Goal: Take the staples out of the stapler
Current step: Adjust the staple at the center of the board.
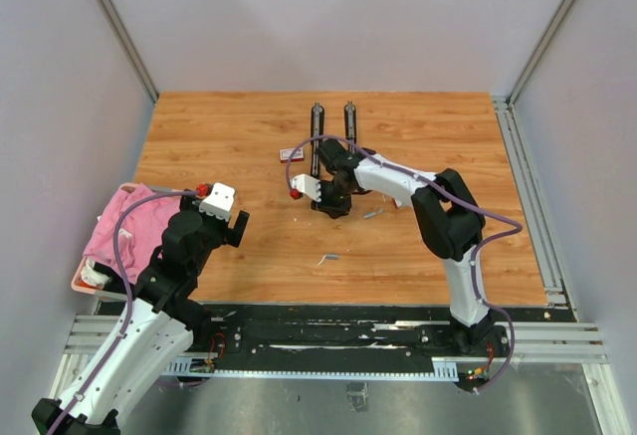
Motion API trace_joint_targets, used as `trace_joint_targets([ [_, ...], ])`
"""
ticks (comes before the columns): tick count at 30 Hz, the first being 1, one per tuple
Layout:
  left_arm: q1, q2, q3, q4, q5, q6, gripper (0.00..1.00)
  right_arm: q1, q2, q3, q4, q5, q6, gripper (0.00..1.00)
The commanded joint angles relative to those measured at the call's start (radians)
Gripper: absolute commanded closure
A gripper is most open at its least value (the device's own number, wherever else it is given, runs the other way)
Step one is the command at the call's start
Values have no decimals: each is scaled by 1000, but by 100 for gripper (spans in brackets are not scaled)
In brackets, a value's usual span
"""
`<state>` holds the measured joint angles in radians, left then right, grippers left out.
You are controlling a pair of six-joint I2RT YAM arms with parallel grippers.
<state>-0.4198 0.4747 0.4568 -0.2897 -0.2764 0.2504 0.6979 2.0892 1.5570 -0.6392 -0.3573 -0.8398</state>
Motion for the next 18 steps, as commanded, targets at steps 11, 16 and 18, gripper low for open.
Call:
trace_joint_targets([
  [11, 9, -11, -10, 30, -7, 6, 2, -99, 56, 114, -16, -36, 261, 71],
  [16, 9, -9, -12, 32, -6, 7, 2, -104, 40, 134, -35, -83, 281, 66],
  [18, 9, -8, -12, 32, -6, 7, 2, -107, 33, 134, -25, -70, 296, 66],
])
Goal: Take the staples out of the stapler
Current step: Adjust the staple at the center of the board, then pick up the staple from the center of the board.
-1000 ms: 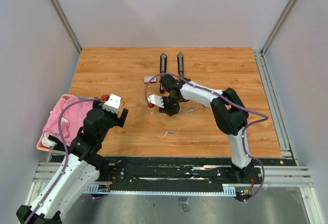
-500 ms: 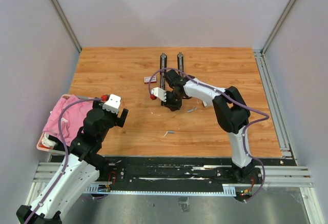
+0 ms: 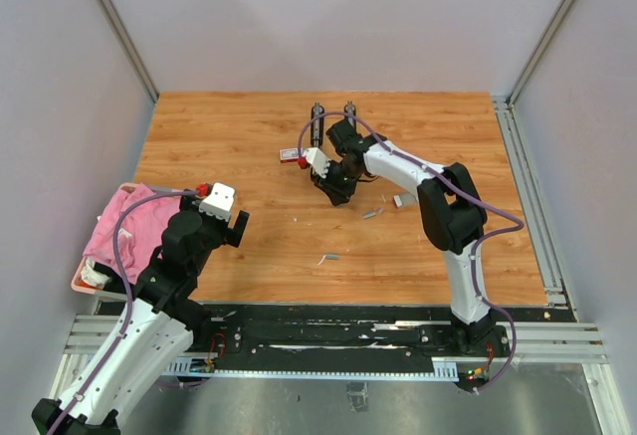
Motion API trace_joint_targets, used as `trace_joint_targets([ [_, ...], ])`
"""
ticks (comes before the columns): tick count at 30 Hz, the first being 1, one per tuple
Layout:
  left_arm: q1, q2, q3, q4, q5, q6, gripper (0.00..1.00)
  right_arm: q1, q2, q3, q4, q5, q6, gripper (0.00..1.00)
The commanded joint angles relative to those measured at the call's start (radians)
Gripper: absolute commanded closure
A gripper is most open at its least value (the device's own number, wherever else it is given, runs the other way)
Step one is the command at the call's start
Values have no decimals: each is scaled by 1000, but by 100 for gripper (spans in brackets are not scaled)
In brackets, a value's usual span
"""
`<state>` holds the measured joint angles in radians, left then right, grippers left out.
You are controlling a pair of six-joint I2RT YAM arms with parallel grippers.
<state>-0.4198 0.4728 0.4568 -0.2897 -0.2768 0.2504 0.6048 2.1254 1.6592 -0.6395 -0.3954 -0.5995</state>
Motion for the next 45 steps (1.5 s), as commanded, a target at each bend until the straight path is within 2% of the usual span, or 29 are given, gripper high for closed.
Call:
trace_joint_targets([
  [1, 9, -7, -12, 34, -7, 7, 2, -15, -4, 30, -14, -22, 60, 66],
  [30, 10, 0, -14, 35, -6, 6, 2, -15, 56, 35, 21, 75, 78, 80],
  [35, 10, 0, -14, 35, -5, 6, 2, -15, 61, 40, 20, 76, 78, 88],
  [38, 10, 0, -14, 36, -6, 7, 2, -14, 65, 42, 17, 80, 77, 98],
  [45, 11, -2, -13, 35, -7, 6, 2, -18, 76, 62, -14, 62, 93, 99],
])
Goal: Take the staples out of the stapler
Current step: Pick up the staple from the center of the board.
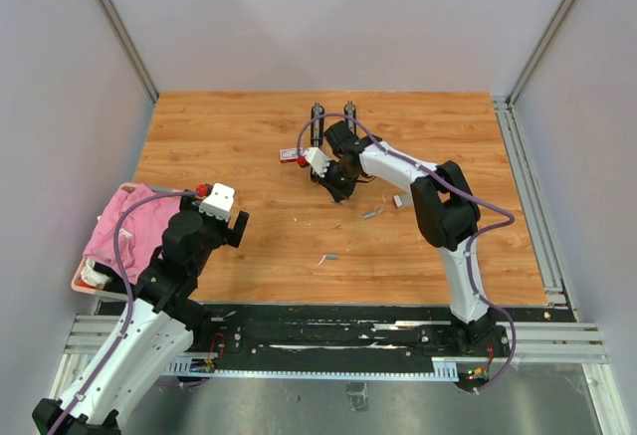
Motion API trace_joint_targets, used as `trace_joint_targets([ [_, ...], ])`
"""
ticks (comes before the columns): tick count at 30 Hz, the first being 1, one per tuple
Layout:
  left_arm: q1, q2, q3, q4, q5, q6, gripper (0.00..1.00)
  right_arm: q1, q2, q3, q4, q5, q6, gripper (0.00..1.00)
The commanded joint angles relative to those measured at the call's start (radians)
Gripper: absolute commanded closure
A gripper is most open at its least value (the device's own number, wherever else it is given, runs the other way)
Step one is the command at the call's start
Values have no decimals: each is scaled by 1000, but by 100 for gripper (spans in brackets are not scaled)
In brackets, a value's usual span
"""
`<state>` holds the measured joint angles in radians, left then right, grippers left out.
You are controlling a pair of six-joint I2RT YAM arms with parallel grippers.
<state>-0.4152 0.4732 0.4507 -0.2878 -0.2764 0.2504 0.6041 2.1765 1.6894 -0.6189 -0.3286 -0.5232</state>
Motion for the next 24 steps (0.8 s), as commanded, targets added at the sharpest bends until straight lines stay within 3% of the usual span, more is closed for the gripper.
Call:
trace_joint_targets([
  [1, 7, -2, -7, 33, -7, 7, 2, -21, 20, 32, -36, -18, 24, 99],
  [16, 6, -1, -8, 33, -6, 6, 2, -188, -89, 27, -39, -224, 174, 100],
  [20, 7, 1, -9, 33, -5, 6, 2, -243, -138, -1, -40, -209, 213, 100],
  [24, 6, 0, -8, 33, -3, 6, 2, -289, -226, -72, -41, -100, 239, 99],
])
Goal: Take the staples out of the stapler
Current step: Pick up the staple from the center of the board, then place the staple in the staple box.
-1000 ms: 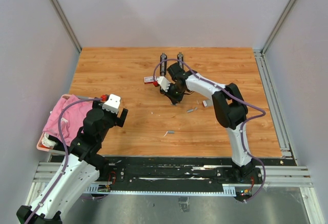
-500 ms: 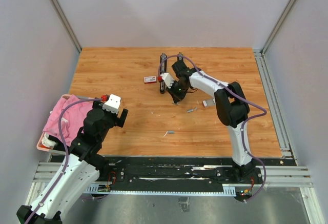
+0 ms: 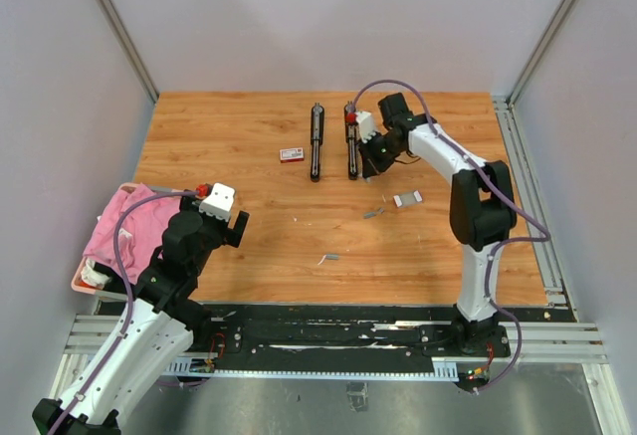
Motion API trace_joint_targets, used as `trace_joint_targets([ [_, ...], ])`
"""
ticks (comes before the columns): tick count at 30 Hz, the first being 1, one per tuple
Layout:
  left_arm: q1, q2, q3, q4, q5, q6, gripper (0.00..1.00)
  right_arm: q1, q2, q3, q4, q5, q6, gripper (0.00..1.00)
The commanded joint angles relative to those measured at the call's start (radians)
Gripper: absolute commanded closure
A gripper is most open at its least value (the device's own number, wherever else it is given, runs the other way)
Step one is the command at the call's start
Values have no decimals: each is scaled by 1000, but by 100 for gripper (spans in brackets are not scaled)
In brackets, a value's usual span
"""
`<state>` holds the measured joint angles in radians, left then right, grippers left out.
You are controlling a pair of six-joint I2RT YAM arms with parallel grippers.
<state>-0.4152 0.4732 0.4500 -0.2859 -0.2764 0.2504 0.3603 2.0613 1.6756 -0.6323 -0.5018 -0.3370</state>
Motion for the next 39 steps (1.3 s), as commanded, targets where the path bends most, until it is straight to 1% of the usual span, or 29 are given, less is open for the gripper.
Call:
trace_joint_targets([
  [1, 6, -1, -7, 31, -3, 7, 2, -57, -133, -77, -27, 102, 58, 99],
  [3, 6, -3, -5, 30, -3, 7, 2, -78, -185, -129, -7, 150, 74, 99],
  [7, 7, -8, -4, 28, 0, 6, 2, -116, -260, -254, 86, 232, 109, 100],
  [10, 7, -10, -3, 28, 3, 5, 2, -127, -268, -299, 126, 290, 111, 99],
  [13, 6, -10, -5, 28, 0, 5, 2, -143, -254, -314, 132, 310, 108, 100],
  [21, 6, -13, -5, 29, -6, 6, 2, -171, -238, -350, 137, 299, 116, 99],
  [34, 6, -4, -7, 32, 2, 6, 2, -173, -232, -409, 121, 300, 108, 99],
  [39, 6, -5, -7, 31, -1, 5, 2, -172, -213, -408, 135, 297, 114, 99],
])
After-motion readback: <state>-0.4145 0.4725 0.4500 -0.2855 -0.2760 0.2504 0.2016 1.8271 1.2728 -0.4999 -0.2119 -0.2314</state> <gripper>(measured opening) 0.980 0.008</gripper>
